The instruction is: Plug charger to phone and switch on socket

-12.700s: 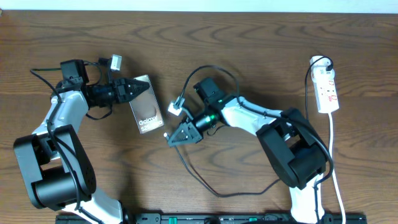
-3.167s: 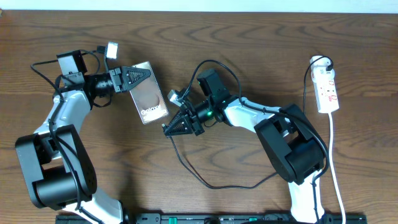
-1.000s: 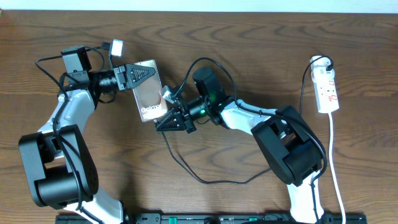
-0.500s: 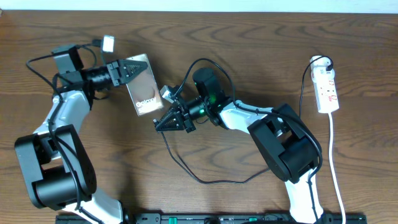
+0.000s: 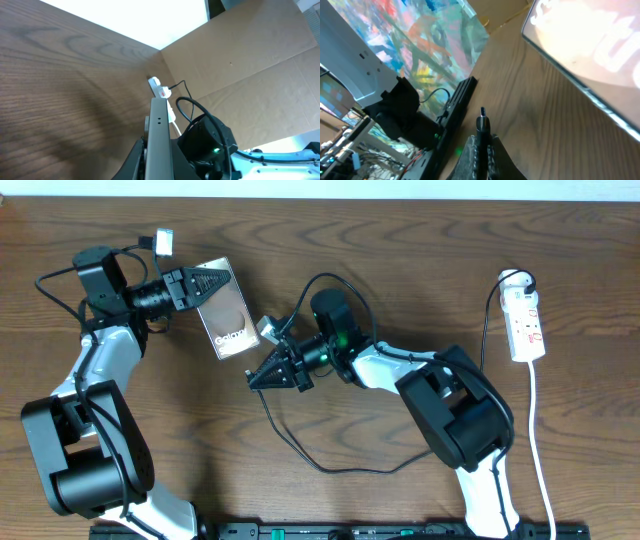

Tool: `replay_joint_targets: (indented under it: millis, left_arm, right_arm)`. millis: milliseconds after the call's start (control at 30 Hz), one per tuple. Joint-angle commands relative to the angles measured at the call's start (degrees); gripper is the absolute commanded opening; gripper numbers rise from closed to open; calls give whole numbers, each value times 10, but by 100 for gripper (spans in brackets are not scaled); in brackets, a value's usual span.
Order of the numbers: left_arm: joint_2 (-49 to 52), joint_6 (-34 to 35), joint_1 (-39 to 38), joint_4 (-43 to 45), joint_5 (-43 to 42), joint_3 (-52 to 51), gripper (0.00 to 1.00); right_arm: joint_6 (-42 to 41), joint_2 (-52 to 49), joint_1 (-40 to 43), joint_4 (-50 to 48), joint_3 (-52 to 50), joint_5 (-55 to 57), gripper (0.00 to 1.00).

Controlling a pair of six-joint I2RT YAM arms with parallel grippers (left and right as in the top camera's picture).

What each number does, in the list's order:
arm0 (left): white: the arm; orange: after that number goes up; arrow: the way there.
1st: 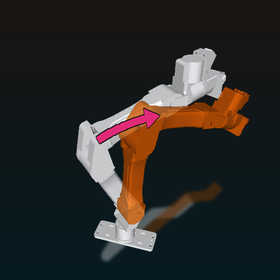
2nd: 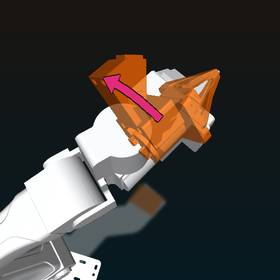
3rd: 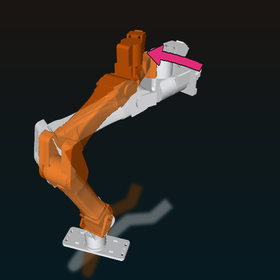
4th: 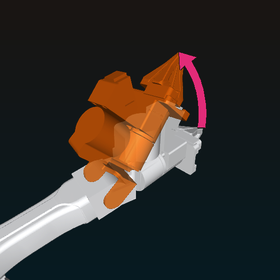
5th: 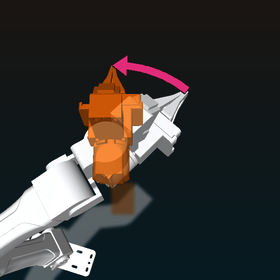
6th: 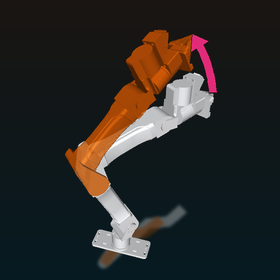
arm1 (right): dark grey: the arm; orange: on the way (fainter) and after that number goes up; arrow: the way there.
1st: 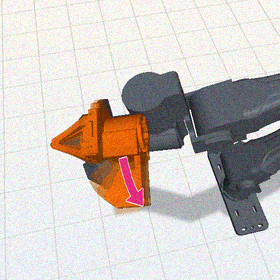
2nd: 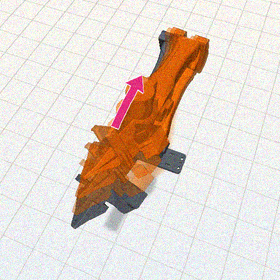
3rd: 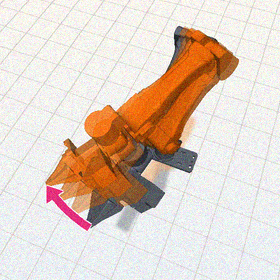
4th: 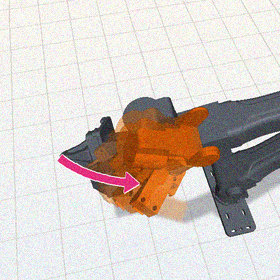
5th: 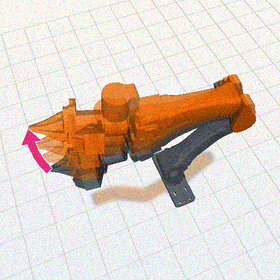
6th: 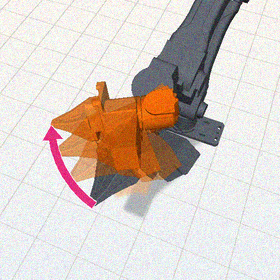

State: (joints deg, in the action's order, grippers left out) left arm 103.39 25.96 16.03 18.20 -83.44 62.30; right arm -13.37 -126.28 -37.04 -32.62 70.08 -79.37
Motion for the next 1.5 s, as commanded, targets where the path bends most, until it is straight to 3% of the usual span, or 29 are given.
replay_joint_targets:
  millis: [0,133,433,1467]
  left_arm:
    - [-4,14,0,3,-15,7,8]
    - [-4,14,0,3,-16,7,7]
    - [-4,14,0,3,-36,7,8]
    - [-4,14,-9,2,-50,7,7]
  right_arm:
    - [-73,-28,-1,-52,5,-9,1]
    - [-150,-43,-2,-140,5,-11,1]
    - [-223,-44,-1,-199,5,27,1]
    - [-255,-44,-2,-238,5,42,1]
